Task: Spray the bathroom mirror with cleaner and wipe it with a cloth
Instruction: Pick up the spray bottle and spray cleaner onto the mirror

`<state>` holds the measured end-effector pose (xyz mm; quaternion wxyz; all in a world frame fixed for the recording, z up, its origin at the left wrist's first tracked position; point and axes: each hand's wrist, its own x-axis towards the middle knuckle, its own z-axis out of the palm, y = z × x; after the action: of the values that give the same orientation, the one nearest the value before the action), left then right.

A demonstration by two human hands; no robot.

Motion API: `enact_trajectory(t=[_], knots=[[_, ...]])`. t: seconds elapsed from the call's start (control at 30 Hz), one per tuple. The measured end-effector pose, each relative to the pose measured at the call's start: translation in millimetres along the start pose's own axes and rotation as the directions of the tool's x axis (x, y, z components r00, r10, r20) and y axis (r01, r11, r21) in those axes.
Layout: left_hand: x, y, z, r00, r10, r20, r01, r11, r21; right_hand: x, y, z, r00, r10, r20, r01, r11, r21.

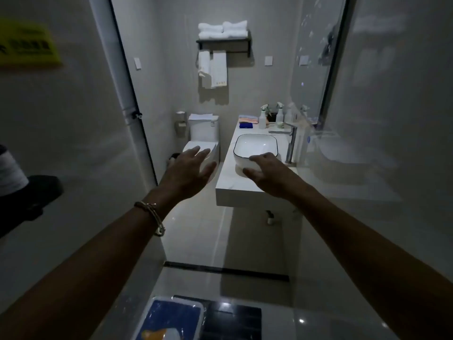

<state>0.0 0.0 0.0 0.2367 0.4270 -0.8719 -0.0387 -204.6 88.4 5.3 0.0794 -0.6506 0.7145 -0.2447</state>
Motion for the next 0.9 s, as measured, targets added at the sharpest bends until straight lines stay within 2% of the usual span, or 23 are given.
enact_trajectory(t=[0.33,0.67,0.9], knots=[[132.7,-60.1,20.8,0.999,0.041,0.032,-0.041,0.999,0.015,134.4,7.7,14.8,0.998,0.064,-0.016,-0.064,0.996,-0.055],[235.8,-100.3,48.6,0.995,0.078,0.066,-0.075,0.996,-0.049,241.7,25.8,26.8,0.989,0.145,-0.018,-0.146,0.984,-0.102],[312.1,-132.0,80.4,0.992,0.095,0.078,-0.089,0.994,-0.070,326.6,39.5,39.4,0.993,0.118,-0.019,-0.120,0.988,-0.100]])
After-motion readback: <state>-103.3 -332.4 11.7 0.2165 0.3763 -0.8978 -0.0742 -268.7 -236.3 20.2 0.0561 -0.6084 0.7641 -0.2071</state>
